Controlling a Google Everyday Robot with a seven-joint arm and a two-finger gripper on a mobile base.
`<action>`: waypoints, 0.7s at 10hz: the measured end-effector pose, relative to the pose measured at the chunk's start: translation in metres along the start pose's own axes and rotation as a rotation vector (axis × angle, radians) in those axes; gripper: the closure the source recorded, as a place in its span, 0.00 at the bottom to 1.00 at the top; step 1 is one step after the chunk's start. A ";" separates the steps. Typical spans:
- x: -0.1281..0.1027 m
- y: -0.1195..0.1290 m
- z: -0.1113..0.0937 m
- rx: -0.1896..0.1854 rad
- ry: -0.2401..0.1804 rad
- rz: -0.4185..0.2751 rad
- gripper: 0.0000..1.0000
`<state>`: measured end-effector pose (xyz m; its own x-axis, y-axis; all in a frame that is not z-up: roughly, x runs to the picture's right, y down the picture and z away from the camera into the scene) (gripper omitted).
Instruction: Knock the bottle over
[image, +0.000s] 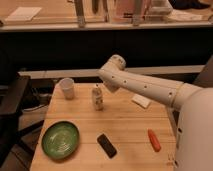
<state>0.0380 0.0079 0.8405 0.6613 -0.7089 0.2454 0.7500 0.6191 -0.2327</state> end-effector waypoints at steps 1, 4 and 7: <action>-0.001 -0.001 0.001 0.002 -0.002 -0.004 1.00; -0.004 -0.006 0.003 0.009 -0.008 -0.018 1.00; -0.015 -0.017 0.003 0.021 -0.015 -0.043 1.00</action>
<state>0.0154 0.0087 0.8433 0.6281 -0.7300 0.2694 0.7780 0.5949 -0.2020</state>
